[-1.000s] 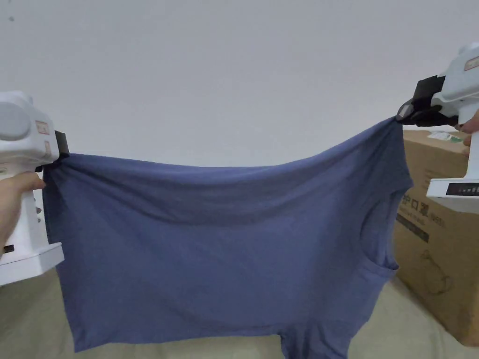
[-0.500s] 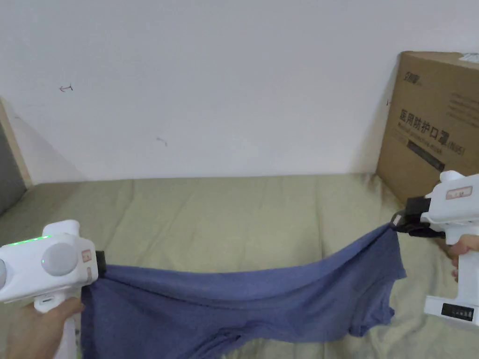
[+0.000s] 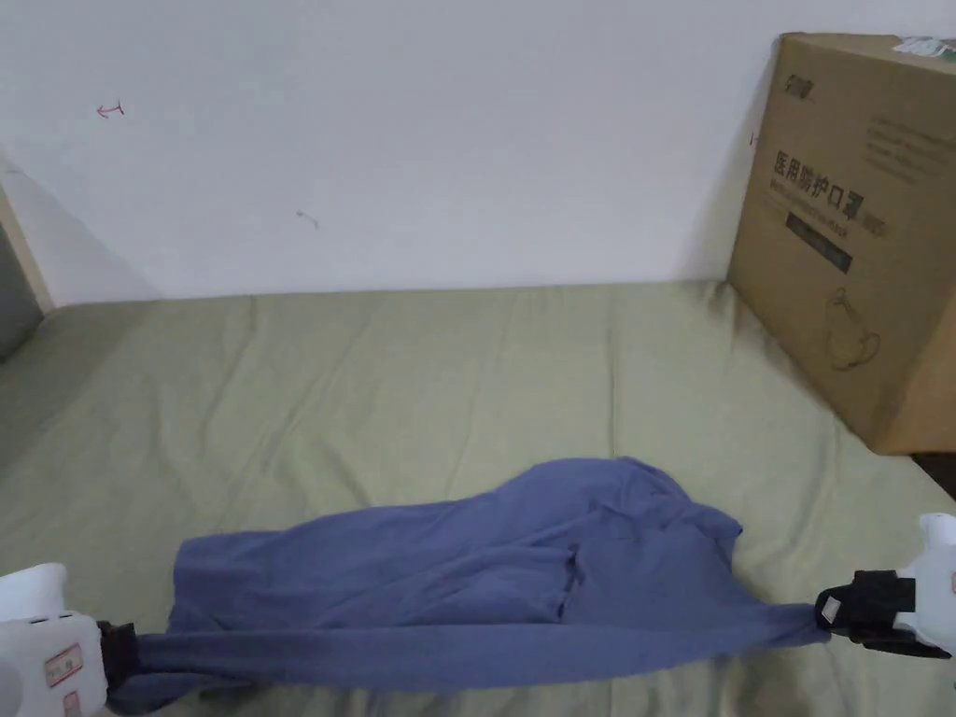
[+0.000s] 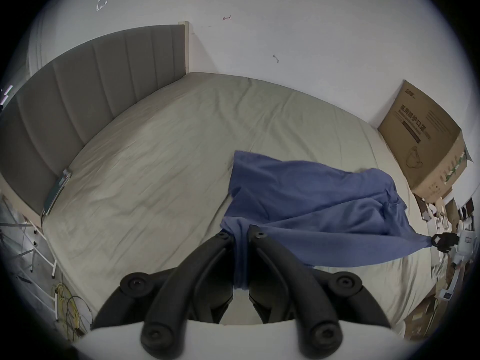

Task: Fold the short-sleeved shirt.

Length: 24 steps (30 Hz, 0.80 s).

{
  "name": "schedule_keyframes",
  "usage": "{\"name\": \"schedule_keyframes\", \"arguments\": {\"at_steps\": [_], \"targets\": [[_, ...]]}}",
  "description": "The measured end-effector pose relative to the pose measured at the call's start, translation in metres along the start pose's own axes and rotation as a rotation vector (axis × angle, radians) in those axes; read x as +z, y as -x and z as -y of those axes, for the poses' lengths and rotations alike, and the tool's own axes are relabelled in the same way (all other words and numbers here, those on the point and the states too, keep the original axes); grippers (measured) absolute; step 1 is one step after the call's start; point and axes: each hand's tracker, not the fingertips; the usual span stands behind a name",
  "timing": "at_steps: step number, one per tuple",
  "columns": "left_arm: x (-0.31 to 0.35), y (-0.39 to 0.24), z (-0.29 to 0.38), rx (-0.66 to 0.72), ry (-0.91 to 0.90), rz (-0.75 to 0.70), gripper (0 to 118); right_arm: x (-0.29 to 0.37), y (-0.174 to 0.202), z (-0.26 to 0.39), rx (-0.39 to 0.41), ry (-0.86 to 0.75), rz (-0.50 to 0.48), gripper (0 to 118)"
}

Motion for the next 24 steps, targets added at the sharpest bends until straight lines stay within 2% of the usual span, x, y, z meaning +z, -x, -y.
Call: {"name": "schedule_keyframes", "arguments": {"at_steps": [3,7,12,16,20,21,22,23,24], "targets": [[0.029,0.011,0.027,-0.041,0.022,0.031,8,0.024,-0.01,0.039,-0.021,0.019,-0.035,1],[0.058,0.02,0.068,-0.142,0.062,-0.003,8,0.046,-0.014,0.094,0.022,0.068,-0.023,1],[0.07,0.049,0.105,-0.087,0.101,-0.029,8,0.076,-0.018,0.144,0.012,0.083,-0.056,1],[0.084,0.061,0.119,-0.083,0.102,-0.035,8,0.096,-0.024,0.163,0.009,0.094,-0.042,1],[0.083,0.06,0.126,-0.094,0.116,-0.026,10,0.098,-0.027,0.17,-0.03,0.076,-0.056,1],[0.081,0.058,0.126,-0.107,0.124,-0.031,22,0.095,-0.023,0.17,-0.019,0.073,-0.046,1],[0.081,0.056,0.127,-0.11,0.125,-0.036,41,0.093,-0.02,0.172,0.012,0.061,-0.022,1],[0.082,0.055,0.128,-0.112,0.127,-0.037,67,0.091,-0.016,0.172,0.034,0.051,-0.006,7],[0.084,0.053,0.128,-0.117,0.135,-0.038,96,0.091,-0.013,0.171,0.046,0.046,-0.002,32]]}}
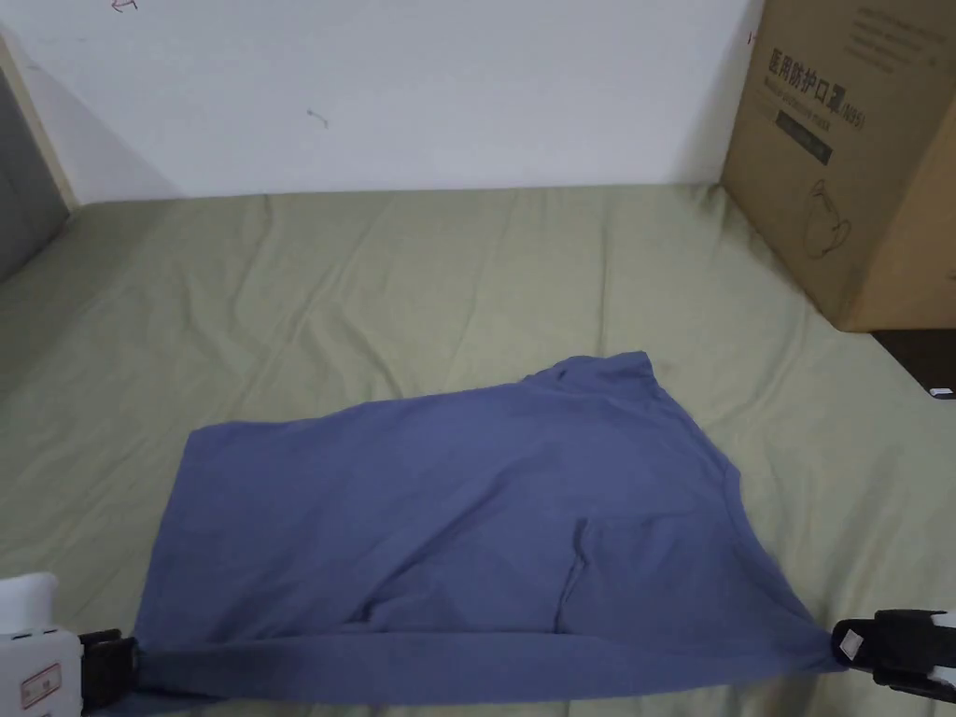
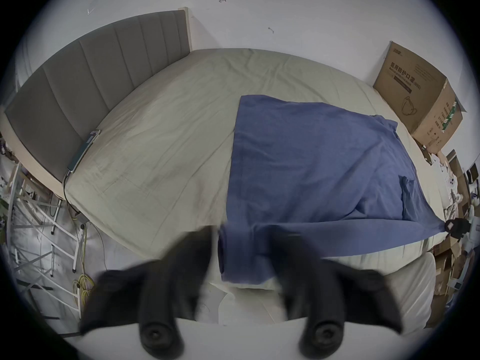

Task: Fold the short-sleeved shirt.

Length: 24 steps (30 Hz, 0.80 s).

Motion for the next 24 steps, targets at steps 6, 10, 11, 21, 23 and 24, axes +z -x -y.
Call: {"name": "schedule_keyframes", "arguments": {"at_steps": [6,10,11,21,23,24], "targets": [[0.022,0.01,-0.001,0.077,-0.022,0.043,107,0.007,0.02,-0.01,0.081,-0.038,0.057,71],[0.03,0.008,-0.011,0.118,-0.058,0.11,56,0.008,0.036,-0.022,0.062,-0.083,-0.017,60],[0.027,0.004,-0.014,0.114,-0.055,0.104,28,0.006,0.042,-0.024,0.06,-0.09,-0.033,44],[-0.054,-0.017,-0.096,0.086,-0.005,0.139,4,-0.07,0.08,-0.06,0.102,-0.024,-0.052,1],[-0.084,-0.017,-0.133,0.104,0.058,0.137,14,-0.088,0.078,-0.07,0.103,-0.007,-0.067,1],[-0.1,-0.019,-0.154,0.135,0.074,0.151,22,-0.097,0.08,-0.076,0.104,0.001,-0.068,1]]}}
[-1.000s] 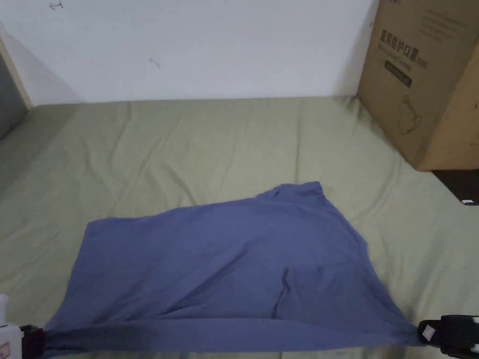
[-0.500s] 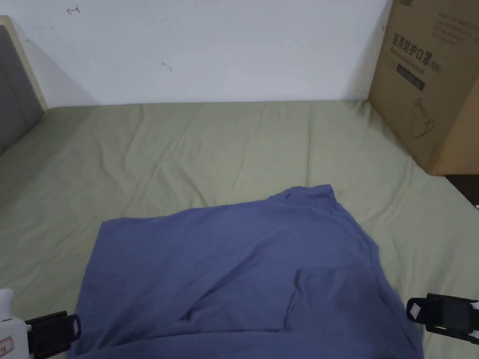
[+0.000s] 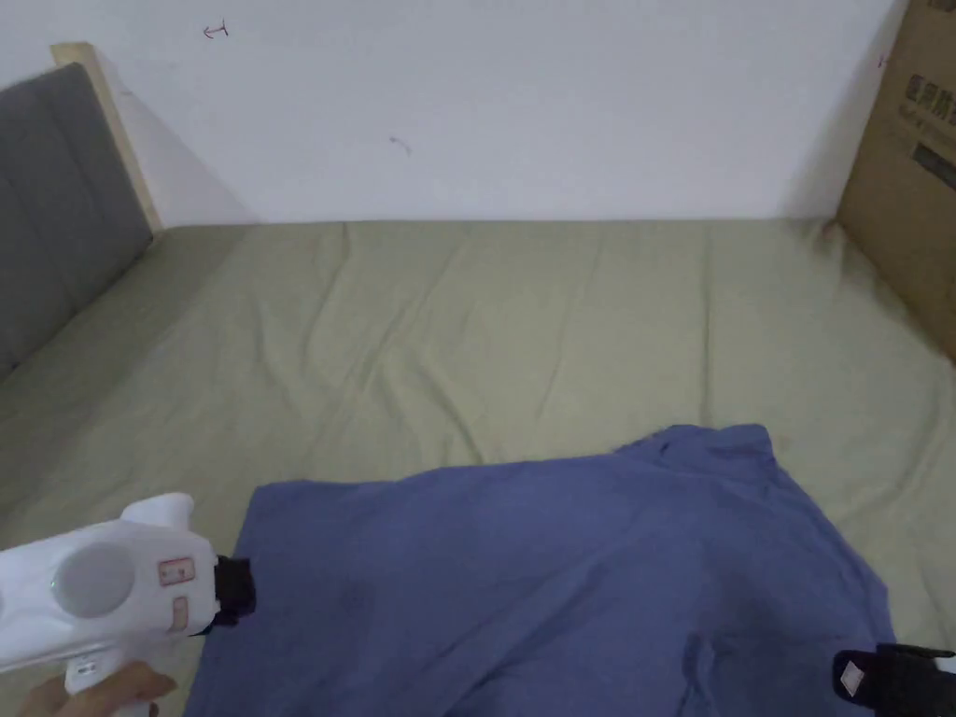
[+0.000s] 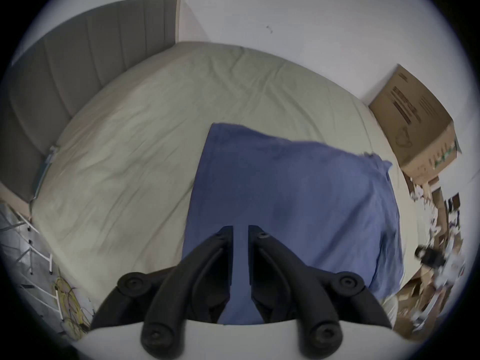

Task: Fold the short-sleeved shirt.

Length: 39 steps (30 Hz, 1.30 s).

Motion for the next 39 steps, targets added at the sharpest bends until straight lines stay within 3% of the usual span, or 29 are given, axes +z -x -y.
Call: {"name": "schedule_keyframes", "arguments": {"at_steps": [1,2,3,4,5,9,13,14,15,16,18,20,21,22,23,27,31,32,34,35,36,39], "targets": [[-0.014,0.001,-0.018,0.01,-0.001,0.01,35,-0.007,0.0,-0.005,0.004,0.01,0.0,1],[-0.029,0.0,-0.039,0.016,0.01,0.01,59,-0.014,0.005,-0.009,0.011,0.017,0.004,1],[-0.044,0.0,-0.057,0.025,0.016,0.004,96,-0.021,0.005,-0.014,0.018,0.023,0.006,1],[-0.057,-0.003,-0.072,0.017,0.031,-0.007,114,-0.026,0.005,-0.018,0.021,0.027,0.006,1],[-0.072,-0.004,-0.086,0.001,0.068,-0.03,116,-0.031,0.004,-0.022,0.024,0.029,0.004,1],[-0.119,-0.002,-0.123,-0.026,0.074,-0.103,113,-0.053,-0.004,-0.038,0.035,0.037,0.01,1],[-0.147,0.013,-0.129,0.084,0.088,-0.098,107,-0.065,0.003,-0.044,0.047,0.045,0.011,1],[-0.158,0.017,-0.131,0.098,0.116,-0.086,99,-0.066,0.011,-0.045,0.047,0.049,0.009,1],[-0.166,0.019,-0.132,0.1,0.144,-0.089,74,-0.068,0.013,-0.046,0.049,0.056,0.009,1],[-0.171,0.018,-0.129,0.082,0.155,-0.127,61,-0.07,0.013,-0.046,0.052,0.06,0.007,1],[-0.167,0.01,-0.123,0.014,0.115,-0.153,59,-0.07,0.015,-0.046,0.061,0.062,0.011,1],[-0.163,0.004,-0.123,-0.053,0.116,-0.159,42,-0.072,0.014,-0.046,0.059,0.061,0.012,1],[-0.162,0.002,-0.123,-0.049,0.114,-0.161,18,-0.073,0.012,-0.047,0.054,0.061,0.011,1],[-0.161,0.002,-0.124,-0.04,0.109,-0.164,1,-0.073,0.012,-0.048,0.047,0.058,0.012,1],[-0.161,0.004,-0.125,0.008,0.106,-0.137,1,-0.073,0.011,-0.049,0.039,0.052,0.013,1],[-0.152,-0.002,-0.127,-0.029,0.107,-0.151,1,-0.07,0.009,-0.06,0.027,0.036,0.007,1],[-0.126,-0.002,-0.133,-0.013,0.049,-0.093,1,-0.071,0.006,-0.089,0.081,0.009,0.065,2],[-0.12,-0.002,-0.136,-0.013,0.04,-0.092,1,-0.075,0.003,-0.103,0.097,0.005,0.078,13],[-0.107,-0.007,-0.139,-0.045,0.012,-0.093,1,-0.087,-0.004,-0.133,0.143,0.035,0.143,73],[-0.101,-0.009,-0.14,-0.059,-0.001,-0.092,1,-0.096,-0.008,-0.148,0.151,0.039,0.186,92],[-0.093,-0.011,-0.14,-0.072,-0.015,-0.084,1,-0.107,-0.013,-0.163,0.135,0.033,0.229,101],[-0.078,-0.013,-0.139,-0.089,-0.048,-0.066,1,-0.142,-0.025,-0.201,0.155,0.081,0.227,101]]}}
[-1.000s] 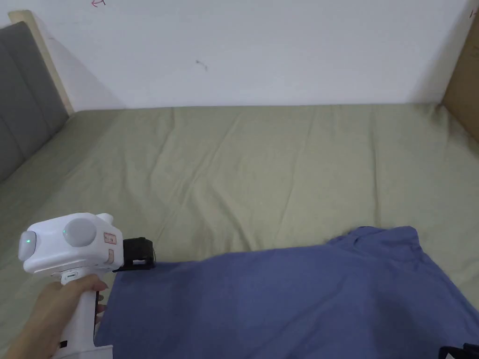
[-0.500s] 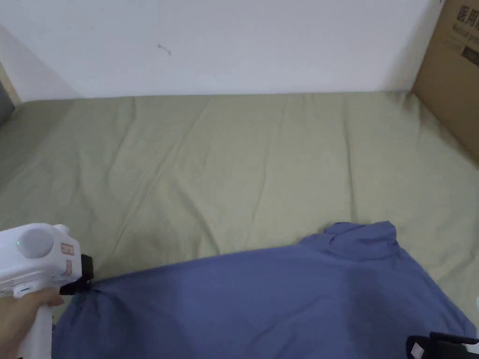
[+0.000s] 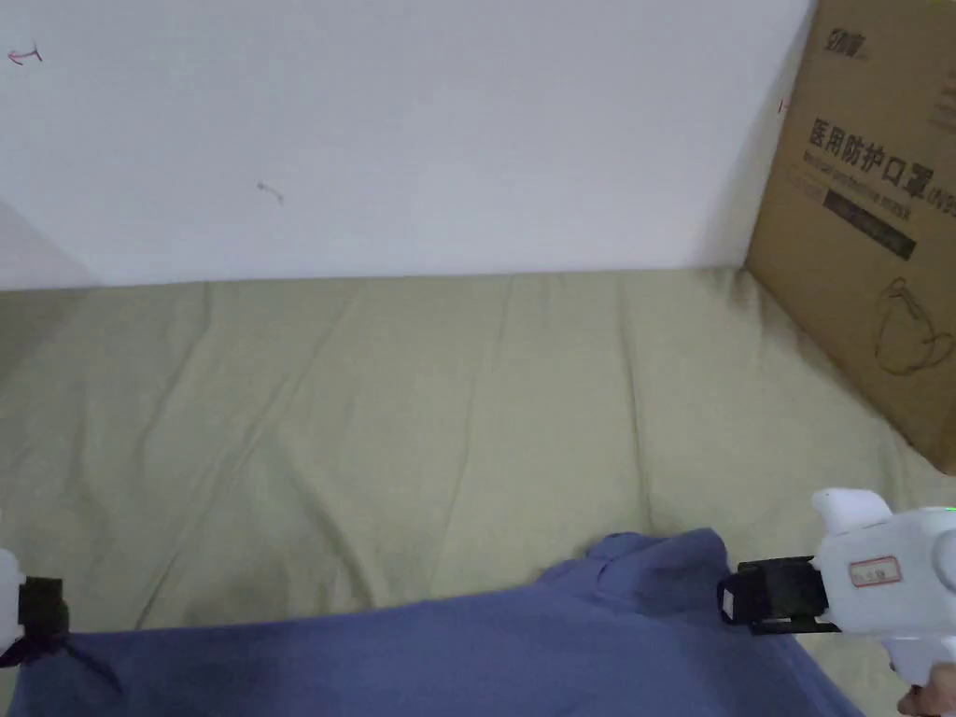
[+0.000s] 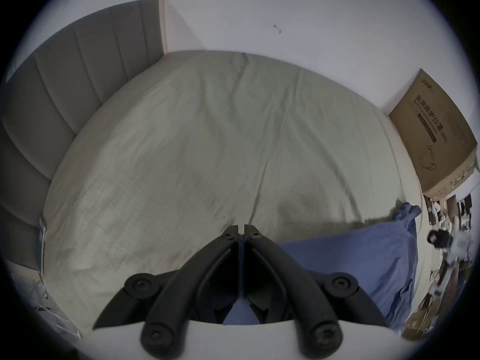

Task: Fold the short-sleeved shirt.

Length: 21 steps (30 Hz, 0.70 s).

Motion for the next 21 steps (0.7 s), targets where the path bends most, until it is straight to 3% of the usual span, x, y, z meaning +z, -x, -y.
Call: {"name": "schedule_keyframes", "arguments": {"at_steps": [3,7,10,13,14,16,18,20,21], "targets": [[0.004,0.002,0.0,-0.008,-0.007,0.0,1,-0.035,0.001,-0.029,0.009,0.061,0.075,101],[0.004,0.005,0.001,-0.022,-0.009,-0.001,1,-0.072,0.007,-0.041,0.133,0.117,0.104,101],[0.0,0.006,0.002,-0.02,-0.004,-0.001,1,-0.101,0.006,-0.032,0.155,0.234,0.131,99],[-0.002,0.004,0.003,-0.044,0.004,-0.01,1,-0.094,0.004,-0.029,0.139,0.162,0.122,94],[-0.002,0.003,0.003,-0.048,0.005,-0.01,1,-0.09,0.002,-0.03,0.146,0.157,0.111,89],[-0.002,0.003,0.004,-0.05,0.004,-0.012,1,-0.083,-0.001,-0.034,0.147,0.157,0.116,58],[-0.001,0.003,0.003,-0.03,0.002,0.005,1,-0.072,-0.006,-0.041,0.11,0.127,0.111,3],[0.002,0.0,0.003,-0.011,0.007,0.024,1,-0.066,-0.012,-0.046,0.0,0.133,0.018,3],[0.005,-0.005,0.003,-0.031,0.0,0.004,1,-0.062,-0.013,-0.045,-0.008,0.123,-0.003,3]]}}
